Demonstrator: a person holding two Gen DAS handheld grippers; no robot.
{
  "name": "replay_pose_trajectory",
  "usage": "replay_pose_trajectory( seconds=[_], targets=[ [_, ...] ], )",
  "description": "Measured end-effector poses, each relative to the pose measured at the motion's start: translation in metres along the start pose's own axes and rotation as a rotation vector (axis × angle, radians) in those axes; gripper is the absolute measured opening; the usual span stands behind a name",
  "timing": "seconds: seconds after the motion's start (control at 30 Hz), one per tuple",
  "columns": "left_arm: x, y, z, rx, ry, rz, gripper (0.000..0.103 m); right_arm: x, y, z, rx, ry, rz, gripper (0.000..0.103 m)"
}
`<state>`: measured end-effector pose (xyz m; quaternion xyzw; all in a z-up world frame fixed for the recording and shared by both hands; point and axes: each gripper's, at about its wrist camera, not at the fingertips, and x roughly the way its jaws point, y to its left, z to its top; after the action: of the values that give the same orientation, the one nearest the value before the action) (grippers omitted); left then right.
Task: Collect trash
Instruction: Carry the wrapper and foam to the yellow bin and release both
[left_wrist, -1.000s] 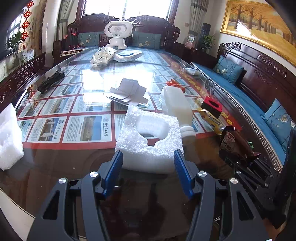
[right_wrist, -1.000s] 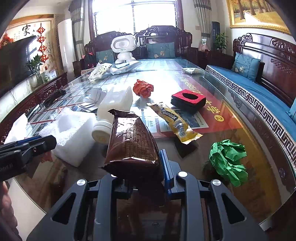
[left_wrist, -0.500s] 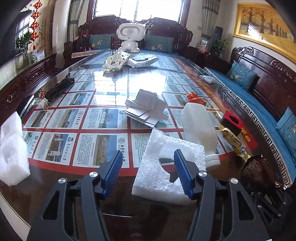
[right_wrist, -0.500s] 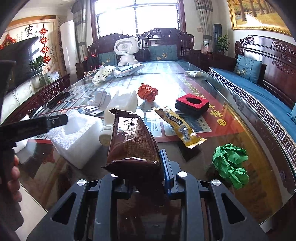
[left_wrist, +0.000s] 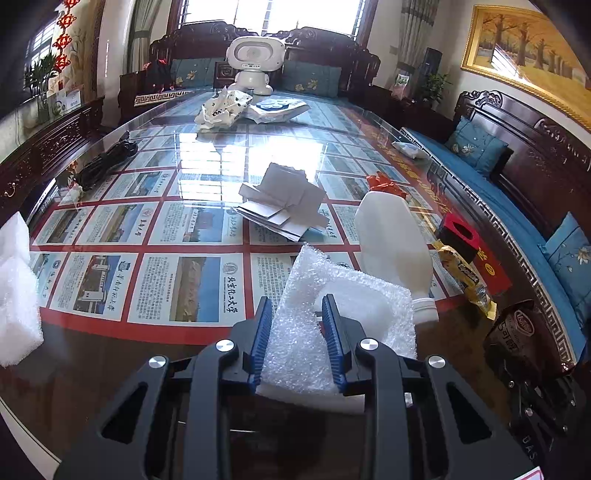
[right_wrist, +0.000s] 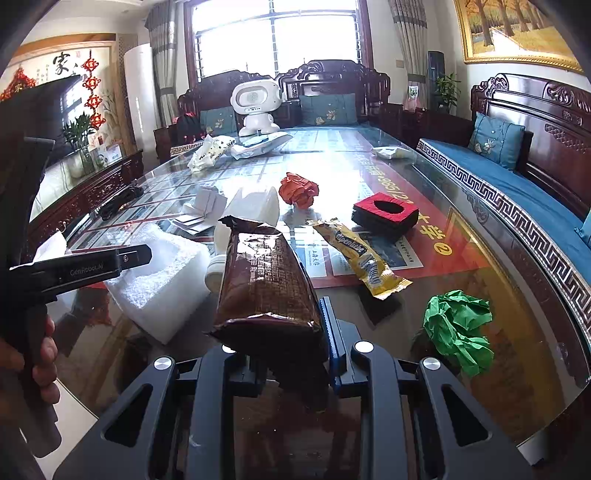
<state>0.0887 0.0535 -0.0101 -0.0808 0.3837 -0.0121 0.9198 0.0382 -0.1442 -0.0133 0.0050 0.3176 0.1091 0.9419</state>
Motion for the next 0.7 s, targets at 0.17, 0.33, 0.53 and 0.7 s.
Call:
replay_pose_trajectory(
  seconds=[0.17, 0.33, 0.53, 0.7],
  targets=[
    [-0.013, -0.005, -0.007, 0.006, -0.013, 0.001, 0.029, -0.011, 0.002, -0.001, -0.005, -0.012, 0.005, 0.024],
    [-0.033, -0.009, -0.019, 0.014, -0.030, -0.006, 0.029, -0.029, 0.004, -0.002, -0.009, -0.037, 0.005, 0.024],
    [-0.056, -0.012, -0.035, 0.015, -0.038, -0.013, 0.028, -0.054, 0.005, -0.009, -0.003, -0.054, 0.019, 0.024],
    [-0.092, -0.031, -0.057, 0.066, -0.058, -0.079, 0.028, -0.086, 0.005, -0.024, -0.001, -0.063, 0.042, 0.024]
  ],
)
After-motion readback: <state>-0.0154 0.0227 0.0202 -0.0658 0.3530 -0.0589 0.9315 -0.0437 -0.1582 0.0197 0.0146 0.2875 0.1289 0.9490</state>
